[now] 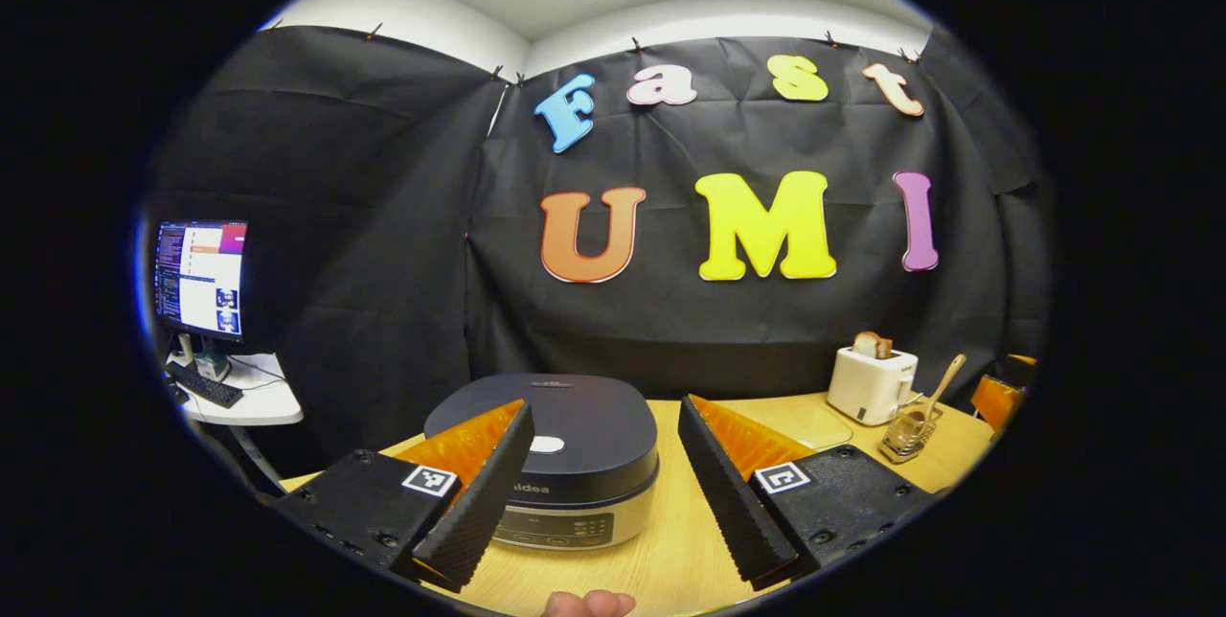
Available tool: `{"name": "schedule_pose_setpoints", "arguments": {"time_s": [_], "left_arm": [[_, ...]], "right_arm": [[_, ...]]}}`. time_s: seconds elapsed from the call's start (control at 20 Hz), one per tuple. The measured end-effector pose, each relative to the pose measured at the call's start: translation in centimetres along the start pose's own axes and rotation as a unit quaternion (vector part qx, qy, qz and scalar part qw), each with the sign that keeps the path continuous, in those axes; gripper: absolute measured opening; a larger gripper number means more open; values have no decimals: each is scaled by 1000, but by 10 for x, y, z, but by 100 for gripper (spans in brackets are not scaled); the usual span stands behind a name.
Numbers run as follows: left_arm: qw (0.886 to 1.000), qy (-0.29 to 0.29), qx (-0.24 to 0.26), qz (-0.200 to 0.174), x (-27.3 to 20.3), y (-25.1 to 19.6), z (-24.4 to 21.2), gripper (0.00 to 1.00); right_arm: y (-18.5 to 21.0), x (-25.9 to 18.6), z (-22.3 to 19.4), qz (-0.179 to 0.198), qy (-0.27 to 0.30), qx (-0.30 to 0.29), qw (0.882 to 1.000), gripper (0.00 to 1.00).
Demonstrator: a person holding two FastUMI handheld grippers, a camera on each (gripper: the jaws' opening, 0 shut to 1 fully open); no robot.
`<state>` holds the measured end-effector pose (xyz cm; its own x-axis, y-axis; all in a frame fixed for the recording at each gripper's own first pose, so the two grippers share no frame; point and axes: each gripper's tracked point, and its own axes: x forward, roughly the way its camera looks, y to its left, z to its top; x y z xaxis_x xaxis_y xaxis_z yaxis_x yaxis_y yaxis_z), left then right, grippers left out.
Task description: Close the left gripper, press the button to open the rice cooker; take a wooden spoon from the chopstick holder with the right hand, scoop a spoonful of rice and pour it into the rice cooker, then put the wooden spoon back into the chopstick holder.
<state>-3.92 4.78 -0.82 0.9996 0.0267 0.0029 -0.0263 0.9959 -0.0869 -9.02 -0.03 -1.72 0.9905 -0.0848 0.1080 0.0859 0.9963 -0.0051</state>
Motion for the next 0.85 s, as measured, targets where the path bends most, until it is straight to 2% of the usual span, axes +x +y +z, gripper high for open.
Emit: {"name": "schedule_pose_setpoints", "arguments": {"time_s": [0.05,0.1,0.15,0.2,0.25,0.3,0.4,0.45,0.55,0.6,0.65,0.85], "left_arm": [[1000,-7,2,-7,-7,-5,3,96],[1000,-11,1,-21,-14,-13,3,96],[999,-14,1,-35,-20,-20,2,97],[999,-16,2,-41,-24,-24,0,96],[999,-14,2,-42,-27,-24,-4,96],[999,-12,1,-43,-31,-26,-8,96],[999,-15,1,-48,-38,-34,-10,97],[998,-18,1,-54,-40,-40,-10,97],[997,-18,3,-70,-45,-51,-14,96],[997,-16,4,-74,-47,-53,-17,97],[997,-17,3,-77,-49,-53,-17,97],[997,-20,-5,-77,-52,-49,-12,97]], "right_arm": [[1,-4,3,-3,-3,-1,1000,95],[3,-9,4,-1,-2,-2,1000,91],[6,-13,5,-1,0,-4,1000,95],[7,-17,7,0,-1,-7,1000,95],[8,-20,11,-3,-4,-10,1000,95],[8,-23,14,-5,-6,-12,1000,91],[16,-29,11,-6,-11,-11,1000,91],[17,-31,14,-6,-14,-12,1000,95],[12,-32,29,-15,-17,-13,1000,95],[11,-34,31,-20,-19,-13,1000,92],[11,-35,34,-23,-21,-13,999,95],[16,-38,39,-28,-22,-7,999,95]]}}
